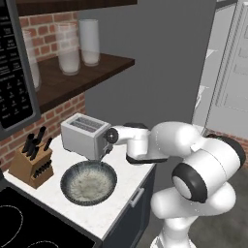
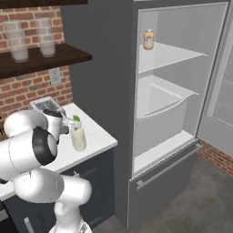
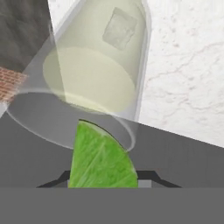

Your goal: Grab a lemon wedge from the fridge and one ice cube from the ice bowl, and put them in the glass of lemonade.

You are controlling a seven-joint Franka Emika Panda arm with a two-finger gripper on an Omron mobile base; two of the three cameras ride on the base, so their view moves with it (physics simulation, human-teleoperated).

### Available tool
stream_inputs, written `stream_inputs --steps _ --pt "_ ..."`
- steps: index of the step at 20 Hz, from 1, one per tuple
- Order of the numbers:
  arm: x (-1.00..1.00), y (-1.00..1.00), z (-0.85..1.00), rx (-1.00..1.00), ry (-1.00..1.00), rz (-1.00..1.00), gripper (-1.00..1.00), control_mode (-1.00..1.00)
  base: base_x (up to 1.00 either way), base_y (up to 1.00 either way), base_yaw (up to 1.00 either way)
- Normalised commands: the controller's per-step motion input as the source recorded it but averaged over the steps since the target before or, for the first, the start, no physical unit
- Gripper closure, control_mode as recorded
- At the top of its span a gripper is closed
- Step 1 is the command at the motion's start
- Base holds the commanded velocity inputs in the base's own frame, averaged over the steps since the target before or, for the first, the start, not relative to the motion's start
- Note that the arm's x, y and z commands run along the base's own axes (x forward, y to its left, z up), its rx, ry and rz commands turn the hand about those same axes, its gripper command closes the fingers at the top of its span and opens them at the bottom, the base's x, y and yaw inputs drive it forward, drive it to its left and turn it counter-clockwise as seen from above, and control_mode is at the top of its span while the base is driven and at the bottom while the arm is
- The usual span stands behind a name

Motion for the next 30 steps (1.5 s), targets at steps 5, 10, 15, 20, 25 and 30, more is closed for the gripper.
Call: stream_inputs --steps 5,10,15,20,25,30 --pt "-0.21 -0.12 -0.26 0.0 0.0 0.0 1.0 -1.0 0.0 0.0 0.0" --pt "0.0 -0.07 -0.23 0.0 0.0 0.0 1.0 -1.0 0.0 0.0 0.0" --pt "0.03 -0.01 -0.25 0.0 0.0 0.0 -1.0 -1.0 0.0 0.0 0.0" --pt "-0.02 -0.01 -0.13 0.0 0.0 0.0 -1.0 -1.0 0.0 0.0 0.0" --pt "-0.09 -0.05 0.0 0.0 0.0 0.0 -1.0 -1.0 0.0 0.0 0.0" --pt "-0.14 -0.03 0.04 0.0 0.0 0.0 -1.0 -1.0 0.0 0.0 0.0"
